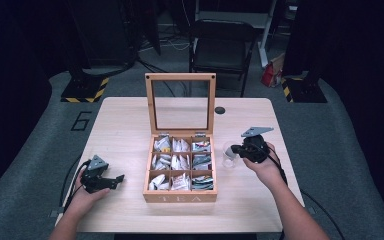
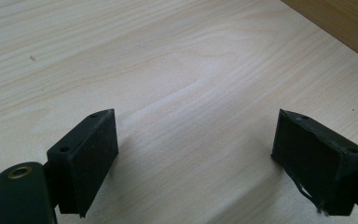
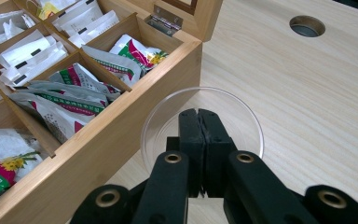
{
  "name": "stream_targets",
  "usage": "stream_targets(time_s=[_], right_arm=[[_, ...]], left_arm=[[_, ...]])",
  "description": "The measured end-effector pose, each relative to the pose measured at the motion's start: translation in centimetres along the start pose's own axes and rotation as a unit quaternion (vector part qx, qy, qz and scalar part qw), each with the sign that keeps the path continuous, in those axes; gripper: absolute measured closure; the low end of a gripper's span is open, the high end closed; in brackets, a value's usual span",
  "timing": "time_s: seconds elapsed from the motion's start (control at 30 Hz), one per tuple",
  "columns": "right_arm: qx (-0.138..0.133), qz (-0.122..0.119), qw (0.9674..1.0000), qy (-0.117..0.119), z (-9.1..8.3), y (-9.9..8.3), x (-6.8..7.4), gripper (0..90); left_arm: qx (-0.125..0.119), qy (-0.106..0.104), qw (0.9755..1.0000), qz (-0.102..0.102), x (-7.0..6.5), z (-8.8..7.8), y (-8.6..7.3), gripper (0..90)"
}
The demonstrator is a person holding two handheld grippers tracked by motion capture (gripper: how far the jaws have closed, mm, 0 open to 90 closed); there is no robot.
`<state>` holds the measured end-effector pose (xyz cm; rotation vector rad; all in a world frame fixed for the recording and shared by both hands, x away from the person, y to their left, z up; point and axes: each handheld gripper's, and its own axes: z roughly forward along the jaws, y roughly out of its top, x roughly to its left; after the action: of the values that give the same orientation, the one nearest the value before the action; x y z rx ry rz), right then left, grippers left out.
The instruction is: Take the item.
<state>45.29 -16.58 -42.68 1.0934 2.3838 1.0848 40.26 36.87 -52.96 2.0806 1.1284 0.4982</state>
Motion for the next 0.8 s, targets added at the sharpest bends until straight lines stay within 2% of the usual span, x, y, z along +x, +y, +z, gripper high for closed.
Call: stream_targets(time_s=[0.17,0.33,0.4,0.67,0.8], right_arm=[[0.004,-0.002,1.0000,-0.004,0.2,0.0,0.0,87.2],[0.004,0.000,1.0000,-0.005,0.1,-0.1,-0.1,80.5],[0.002,0.005,1.0000,-0.002,0.1,0.0,-0.1,73.6],[-0.017,0.017,0.9996,-0.018,-0.5,0.0,-0.2,42.8],[-0.031,0.020,0.9990,-0.025,-1.0,-0.1,-0.4,37.0]], left_arm=[[0.000,0.000,1.0000,0.001,0.0,0.0,0.0,13.7],[0.000,0.001,1.0000,0.001,0.0,0.0,0.0,13.7],[0.000,0.002,1.0000,0.002,0.0,0.0,0.0,13.7],[0.000,0.000,1.0000,-0.001,0.0,0.0,0.0,13.7],[0.000,0.001,1.0000,0.001,0.0,0.0,0.0,13.8]])
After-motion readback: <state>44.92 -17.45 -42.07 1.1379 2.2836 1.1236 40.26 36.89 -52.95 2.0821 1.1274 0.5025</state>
